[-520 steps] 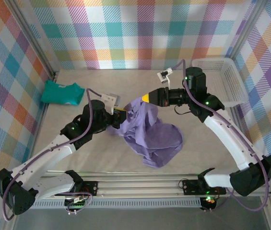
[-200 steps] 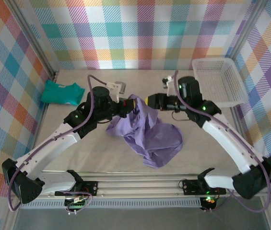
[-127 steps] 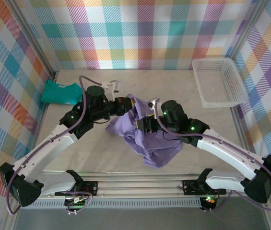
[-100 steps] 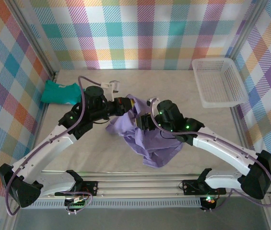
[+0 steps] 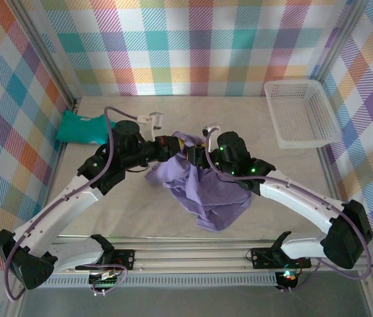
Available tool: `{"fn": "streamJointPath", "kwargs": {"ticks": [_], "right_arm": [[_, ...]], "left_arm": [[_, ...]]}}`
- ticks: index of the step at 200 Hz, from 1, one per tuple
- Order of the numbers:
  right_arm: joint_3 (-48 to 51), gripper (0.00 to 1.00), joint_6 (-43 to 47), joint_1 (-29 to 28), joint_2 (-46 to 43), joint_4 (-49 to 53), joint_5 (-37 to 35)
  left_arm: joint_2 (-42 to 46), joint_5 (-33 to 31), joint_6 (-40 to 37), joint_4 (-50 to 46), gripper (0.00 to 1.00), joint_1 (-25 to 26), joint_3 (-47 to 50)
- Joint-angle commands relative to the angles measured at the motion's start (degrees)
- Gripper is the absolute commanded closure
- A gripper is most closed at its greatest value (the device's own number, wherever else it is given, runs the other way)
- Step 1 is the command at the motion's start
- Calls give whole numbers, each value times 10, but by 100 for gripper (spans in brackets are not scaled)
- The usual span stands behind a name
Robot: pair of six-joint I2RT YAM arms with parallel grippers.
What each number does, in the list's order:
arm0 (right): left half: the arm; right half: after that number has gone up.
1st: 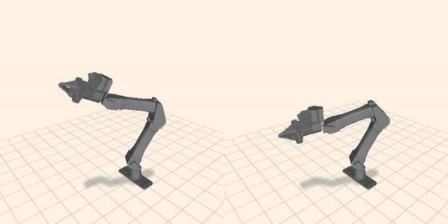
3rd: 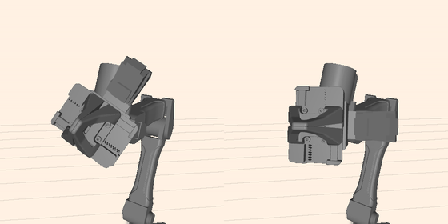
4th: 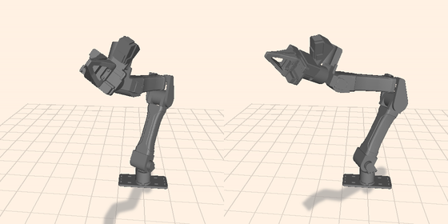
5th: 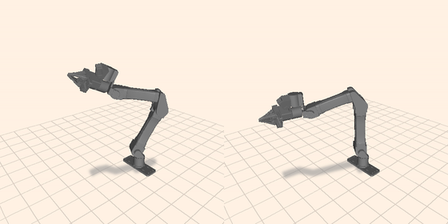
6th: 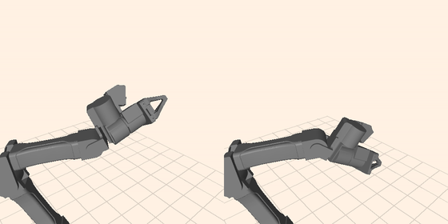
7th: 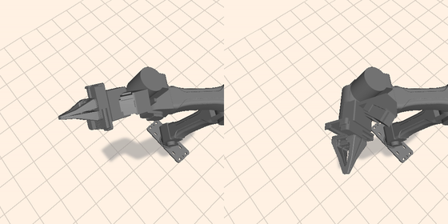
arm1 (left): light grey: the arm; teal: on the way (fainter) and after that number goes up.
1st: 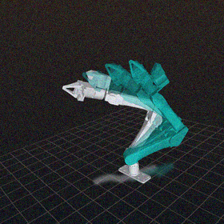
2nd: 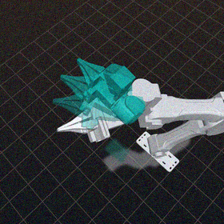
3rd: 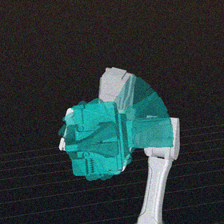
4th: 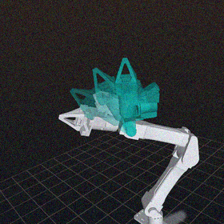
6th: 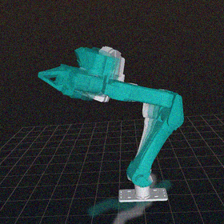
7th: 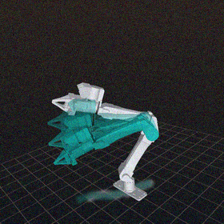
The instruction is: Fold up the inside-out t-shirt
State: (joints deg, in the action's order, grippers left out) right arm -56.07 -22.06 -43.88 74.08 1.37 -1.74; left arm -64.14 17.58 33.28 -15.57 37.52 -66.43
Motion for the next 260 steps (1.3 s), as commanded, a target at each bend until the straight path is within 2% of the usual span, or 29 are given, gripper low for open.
{"fn": "streamJointPath", "kwargs": {"ticks": [1, 12, 29, 44, 80, 131, 151, 181, 219, 243, 260], "right_arm": [[11, 62, -24, 23, 13, -53, 89], [24, 69, -33, 40, 11, -81, 134], [44, 90, -23, 68, -1, -127, 224], [59, 100, -13, 92, -25, -155, 305], [94, 100, -26, 126, -79, -236, 471], [72, 100, -44, 127, -78, -280, 585], [63, 100, -30, 126, -70, -265, 603], [62, 100, -27, 125, -62, -262, 596], [62, 100, -26, 125, -58, -253, 563], [62, 100, -33, 125, -55, -253, 551], [61, 100, -37, 125, -52, -253, 545]], "left_arm": [[21, 20, 8, 39, 100, -10, 14], [26, 20, 12, 43, 100, -15, 17], [34, 17, 16, 46, 100, -27, 25], [40, 10, 23, 41, 100, -43, 33], [38, 25, 47, 49, 100, -89, 57], [4, 49, 28, 32, 100, -95, 50], [-3, 39, 13, 22, 99, -95, 47], [-19, 4, -26, -43, 79, -95, 31], [13, 7, -71, -81, 49, -96, 41], [73, 7, -99, -89, 39, -94, 66], [110, 10, -114, -87, 36, -86, 79]]}}
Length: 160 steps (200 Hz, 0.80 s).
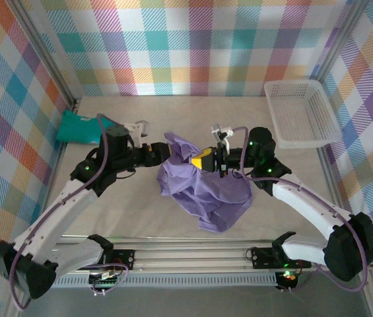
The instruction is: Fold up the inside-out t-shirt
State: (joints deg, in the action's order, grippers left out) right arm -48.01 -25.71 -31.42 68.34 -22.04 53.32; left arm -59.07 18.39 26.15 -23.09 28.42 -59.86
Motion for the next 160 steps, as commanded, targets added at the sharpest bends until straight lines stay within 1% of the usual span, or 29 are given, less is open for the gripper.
{"fn": "streamJointPath", "kwargs": {"ticks": [1, 10, 24, 47, 62, 107, 133, 146, 160], "right_arm": [[-20, 100, -1, 0, 5, -19, -5], [-22, 100, -5, 0, 9, -20, -4], [-24, 100, -10, -3, 12, -22, -4], [-27, 100, -7, -5, 14, -22, 1], [-26, 100, -1, -5, 14, -16, 3], [-28, 100, 7, -5, 8, -4, 2], [-29, 100, 12, -5, 7, 2, 2], [-28, 100, 12, -6, 8, 1, 5], [-27, 100, 12, -6, 9, 0, 5]], "left_arm": [[61, 3, -43, -12, 36, 6, 14], [72, 16, -50, -10, 37, 11, 16], [76, 61, -59, 4, 46, 22, 16], [50, 126, -65, 40, 53, 43, 7], [26, 141, -61, 57, 53, 46, -7], [-30, 193, -36, 121, 48, 47, -29], [-41, 196, -31, 134, 48, 48, -28], [-45, 195, -26, 140, 49, 48, -28], [-51, 196, -22, 146, 54, 48, -29]]}}
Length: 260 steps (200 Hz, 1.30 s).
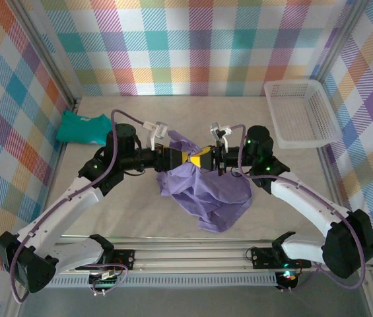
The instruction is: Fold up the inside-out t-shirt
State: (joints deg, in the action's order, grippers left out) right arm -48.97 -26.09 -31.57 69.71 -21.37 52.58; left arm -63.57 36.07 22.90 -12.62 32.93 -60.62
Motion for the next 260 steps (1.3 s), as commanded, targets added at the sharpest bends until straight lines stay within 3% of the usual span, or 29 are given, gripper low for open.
{"fn": "streamJointPath", "kwargs": {"ticks": [1, 52, 74, 117, 141, 167, 183, 202, 227, 260], "right_arm": [[-17, 100, 16, -4, -6, -7, 13], [-13, 100, 23, -5, -16, 1, 11], [-14, 100, 56, -5, -31, 49, -9], [-50, 81, 219, -26, -70, 289, -239], [-61, 83, 243, -45, -64, 308, -304], [-88, 84, 265, -82, -44, 341, -422], [-103, 84, 264, -97, -37, 360, -489], [-126, 80, 258, -111, -42, 410, -555], [-120, 69, 261, -140, -85, 427, -550], [-98, 58, 269, -211, -116, 404, -523]], "left_arm": [[-6, 19, 11, 41, 54, 3, -21], [-27, 22, 21, 50, 81, 4, -32], [-21, 9, 21, 32, 100, 4, -41], [-4, -18, 12, -140, 100, 4, -116], [1, -8, 18, -194, 100, 5, -137], [9, -5, 18, -225, 100, 15, -158], [15, -47, 11, -233, 100, 29, -164], [14, -146, 1, -259, 100, 51, -178], [4, -243, 6, -275, 100, 72, -190], [-4, -268, 50, -224, 100, 90, -182]]}}
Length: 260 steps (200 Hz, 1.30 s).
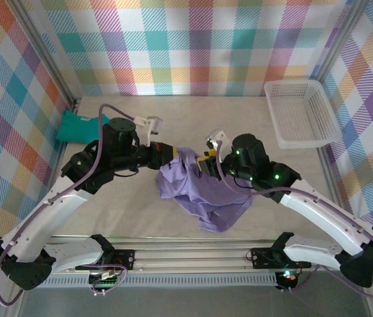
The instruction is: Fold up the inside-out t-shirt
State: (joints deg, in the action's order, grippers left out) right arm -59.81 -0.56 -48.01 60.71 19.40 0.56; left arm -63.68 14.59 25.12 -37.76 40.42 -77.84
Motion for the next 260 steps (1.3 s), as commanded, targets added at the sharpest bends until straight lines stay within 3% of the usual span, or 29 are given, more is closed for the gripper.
{"fn": "streamJointPath", "kwargs": {"ticks": [1, 27, 48, 87, 114, 149, 166, 189, 201, 239, 260], "right_arm": [[11, 58, 13, -49, -27, -5, -3], [23, 55, -2, -104, -13, -68, 18], [27, 54, -47, -116, 32, -129, 22], [32, 50, -146, -117, 109, -207, -86], [34, 48, -167, -116, 138, -244, -154], [31, 57, -202, -101, 155, -226, -229], [52, 64, -201, -91, 150, -246, -226], [85, 91, -162, -79, 124, -303, -167], [101, 100, -132, -69, 104, -321, -111], [125, 100, -86, 16, 34, -304, 183], [124, 100, -93, 55, 14, -286, 282]], "left_arm": [[-3, -54, 29, 29, 100, 16, -9], [-10, -58, 45, 54, 100, 29, -11], [-9, -62, 48, 61, 100, 36, -10], [-4, -63, 53, 64, 100, 38, -9], [-1, -63, 53, 66, 100, 38, -8], [4, -65, 53, 68, 100, 38, -7], [7, -69, 51, 69, 100, 38, -7], [8, -92, 45, 59, 100, 37, -9], [8, -114, 42, 51, 100, 33, -12], [13, -153, 39, 38, 100, -19, 0], [10, -145, 34, 38, 100, -57, 14]]}}
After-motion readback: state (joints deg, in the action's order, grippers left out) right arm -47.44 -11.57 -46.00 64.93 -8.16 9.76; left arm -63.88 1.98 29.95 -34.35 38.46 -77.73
